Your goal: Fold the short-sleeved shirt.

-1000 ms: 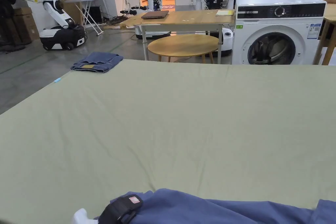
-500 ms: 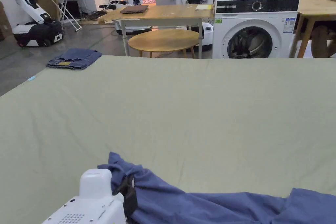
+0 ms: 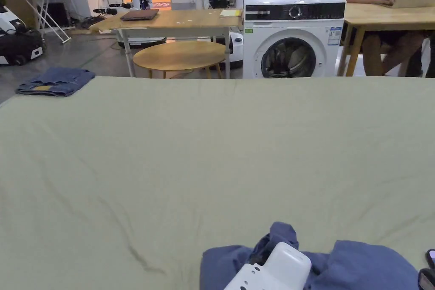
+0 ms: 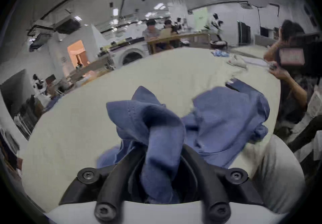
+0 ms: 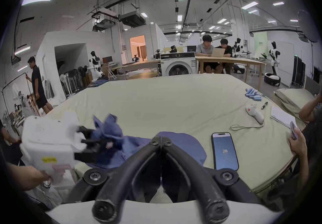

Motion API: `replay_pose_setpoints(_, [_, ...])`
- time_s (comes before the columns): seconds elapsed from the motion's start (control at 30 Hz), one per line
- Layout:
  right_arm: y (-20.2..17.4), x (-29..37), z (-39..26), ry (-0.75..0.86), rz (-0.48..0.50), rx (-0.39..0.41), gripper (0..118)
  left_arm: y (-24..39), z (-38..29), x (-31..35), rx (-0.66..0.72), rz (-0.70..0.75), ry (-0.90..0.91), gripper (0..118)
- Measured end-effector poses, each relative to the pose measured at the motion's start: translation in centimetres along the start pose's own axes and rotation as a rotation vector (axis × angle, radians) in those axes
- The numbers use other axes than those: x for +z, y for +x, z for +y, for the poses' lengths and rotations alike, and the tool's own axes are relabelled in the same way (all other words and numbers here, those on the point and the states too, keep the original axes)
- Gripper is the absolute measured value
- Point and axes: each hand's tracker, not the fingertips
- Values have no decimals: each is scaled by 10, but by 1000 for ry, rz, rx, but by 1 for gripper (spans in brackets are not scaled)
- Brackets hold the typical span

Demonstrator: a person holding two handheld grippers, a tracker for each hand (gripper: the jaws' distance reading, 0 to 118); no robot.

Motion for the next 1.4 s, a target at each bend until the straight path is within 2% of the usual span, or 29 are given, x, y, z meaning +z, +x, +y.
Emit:
replay_pose_setpoints(0.03, [2, 1, -1, -3, -4, 0, 0, 4, -4, -9, 15, -9, -28, 24])
replay_pose_setpoints(0.1, [6, 3, -4, -9, -4, -1, 0, 2, -13, -22, 123, -81, -72, 57])
replay_pose_setpoints(0.17, [8, 4, -6, -11, -2, 0, 0, -9, -17, -19, 265, -185, -61, 57])
replay_pose_setpoints(0.3, [9, 3, -6, -19, 4, 9, 0, -52, -11, 27, 514, -244, 107, 57])
replay_pose_setpoints(0.43, [6, -1, -5, -20, 24, 14, 0, -102, -17, 60, 703, -259, 262, 57])
replay_pose_setpoints(0.57, [2, -3, -4, -21, 43, 18, 0, -134, -38, 49, 873, -246, 201, 57])
replay_pose_setpoints(0.6, [1, -3, -4, -22, 47, 22, 0, -138, -44, 43, 893, -252, 173, 50])
replay_pose_setpoints(0.63, [0, -3, -4, -21, 49, 26, 0, -135, -50, 34, 906, -253, 139, 38])
replay_pose_setpoints(0.7, [-1, -2, -4, -19, 52, 30, 0, -129, -59, 18, 898, -253, 96, 0])
replay_pose_setpoints(0.83, [1, 5, -3, -8, 52, 22, 0, -105, -67, -10, 939, -293, 33, 0])
replay_pose_setpoints(0.87, [1, 8, -2, -5, 52, 19, 0, -97, -64, -13, 918, -284, 37, 0])
replay_pose_setpoints(0.93, [3, 11, -2, -6, 49, 14, 0, -77, -48, -13, 763, -236, 41, 0])
replay_pose_setpoints(0.97, [4, 13, -2, -8, 46, 11, 0, -70, -42, -14, 728, -230, 42, 0])
replay_pose_setpoints(1.03, [5, 14, -2, -14, 43, 13, 0, -57, -34, -16, 713, -252, 44, 0])
replay_pose_setpoints(1.17, [5, 16, -4, -20, 32, 15, 0, -39, -34, -24, 625, -203, -2, 0])
replay_pose_setpoints(1.4, [2, 16, -1, -18, 38, 25, 0, -69, -45, -17, 750, -235, -4, 0])
